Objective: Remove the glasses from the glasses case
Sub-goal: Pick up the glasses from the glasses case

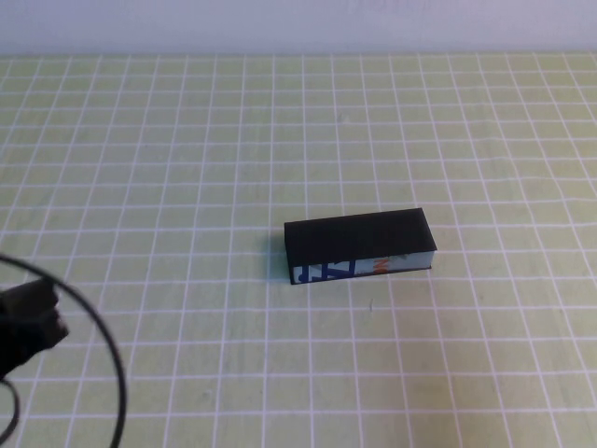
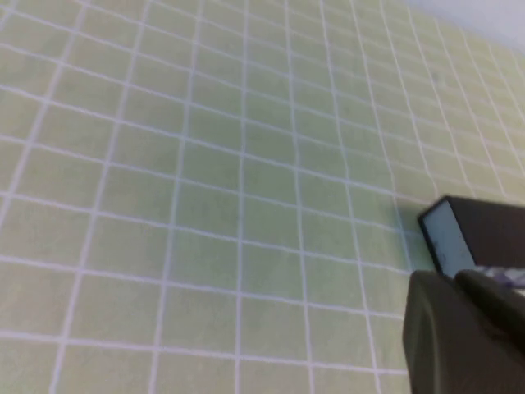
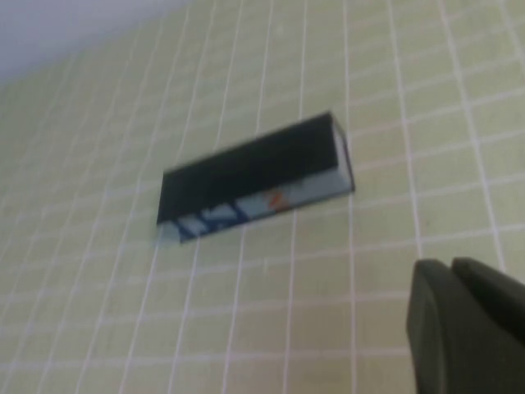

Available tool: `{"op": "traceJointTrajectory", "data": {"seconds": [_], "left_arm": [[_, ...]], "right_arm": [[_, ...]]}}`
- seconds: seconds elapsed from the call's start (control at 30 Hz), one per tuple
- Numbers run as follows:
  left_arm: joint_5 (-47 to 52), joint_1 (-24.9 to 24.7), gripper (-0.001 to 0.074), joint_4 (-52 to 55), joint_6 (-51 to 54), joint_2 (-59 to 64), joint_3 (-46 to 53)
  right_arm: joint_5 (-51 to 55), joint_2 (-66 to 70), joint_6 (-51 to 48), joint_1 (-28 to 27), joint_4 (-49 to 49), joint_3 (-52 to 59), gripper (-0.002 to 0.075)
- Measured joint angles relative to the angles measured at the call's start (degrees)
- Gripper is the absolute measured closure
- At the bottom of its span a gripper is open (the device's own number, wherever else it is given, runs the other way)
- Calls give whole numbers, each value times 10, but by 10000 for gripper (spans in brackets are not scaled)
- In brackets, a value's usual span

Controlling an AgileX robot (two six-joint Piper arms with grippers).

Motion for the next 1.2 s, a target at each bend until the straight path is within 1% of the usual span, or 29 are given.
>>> {"op": "traceJointTrajectory", "data": {"seconds": [0.07, 0.13, 0.2, 0.3, 0.37, 0.5, 0.57, 0.67, 0.87, 1.0, 1.2], "left_arm": [[30, -16, 739, -30, 54, 59, -57], [62, -28, 739, -82, 124, 123, -109], [101, -31, 739, -160, 220, 188, -163], [166, -31, 739, -269, 361, 278, -237], [207, -31, 739, -329, 429, 335, -285], [282, -33, 739, -377, 519, 456, -396], [317, -35, 739, -386, 537, 509, -448], [354, -35, 739, -390, 552, 590, -530], [416, -43, 739, -390, 558, 740, -694], [437, -58, 739, -367, 538, 816, -786], [457, -70, 739, -351, 510, 905, -892]], "right_arm": [[52, 47, -21, 0, -5, -25, 743], [89, 90, -38, 0, -14, -46, 743], [118, 132, -48, 0, -26, -62, 743], [143, 185, -64, 0, -37, -81, 743], [154, 211, -75, 0, -38, -92, 743], [166, 253, -92, 19, -37, -120, 743], [167, 274, -94, 39, -38, -138, 743], [168, 310, -94, 87, -54, -178, 743], [162, 402, -108, 185, -129, -291, 743], [159, 466, -173, 232, -156, -363, 743], [158, 545, -283, 272, -174, -445, 743]]}}
